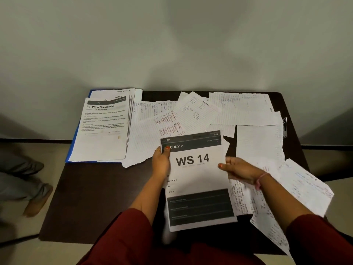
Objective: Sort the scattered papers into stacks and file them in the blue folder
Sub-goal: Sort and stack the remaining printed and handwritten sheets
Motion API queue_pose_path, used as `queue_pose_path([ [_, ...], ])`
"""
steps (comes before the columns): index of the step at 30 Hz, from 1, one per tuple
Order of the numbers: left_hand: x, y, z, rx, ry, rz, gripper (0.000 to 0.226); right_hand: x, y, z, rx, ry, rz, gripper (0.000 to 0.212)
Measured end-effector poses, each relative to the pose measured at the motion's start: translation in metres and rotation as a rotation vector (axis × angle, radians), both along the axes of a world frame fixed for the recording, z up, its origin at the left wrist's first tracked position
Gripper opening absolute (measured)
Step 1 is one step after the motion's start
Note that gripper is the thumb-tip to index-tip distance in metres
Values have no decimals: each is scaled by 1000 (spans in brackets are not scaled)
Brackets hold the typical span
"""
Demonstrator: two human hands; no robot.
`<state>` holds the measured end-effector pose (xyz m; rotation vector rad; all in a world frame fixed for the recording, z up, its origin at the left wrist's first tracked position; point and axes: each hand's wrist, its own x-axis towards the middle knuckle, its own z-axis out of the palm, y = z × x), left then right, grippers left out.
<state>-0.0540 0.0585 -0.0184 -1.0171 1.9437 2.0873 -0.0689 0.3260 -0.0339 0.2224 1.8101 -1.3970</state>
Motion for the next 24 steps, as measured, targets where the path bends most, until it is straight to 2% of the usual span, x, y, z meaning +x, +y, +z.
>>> queue_pose_path([
  [3, -5, -20, 3, 54, 19, 67, 19, 19, -22, -6, -64, -7, -45, 23],
  [6, -9, -46, 10, 134, 59, 149, 17, 24, -51, -4, -102, 13, -194, 31],
  [11, -10, -101, 26, 123, 26, 103, 11, 4, -109, 15, -139, 97, -282, 22],
  [15, 8, -157, 22, 24, -94, -41, 13, -11, -173, 24, -190, 82, -325, 27],
  [18, 20, -194, 16, -65, -86, 11, 23, -21, -231, 26, -166, 72, -303, 24],
  [24, 2, -281, 13, -346, -77, 80, 24, -40, -334, 22, 8, 173, -238, 26],
])
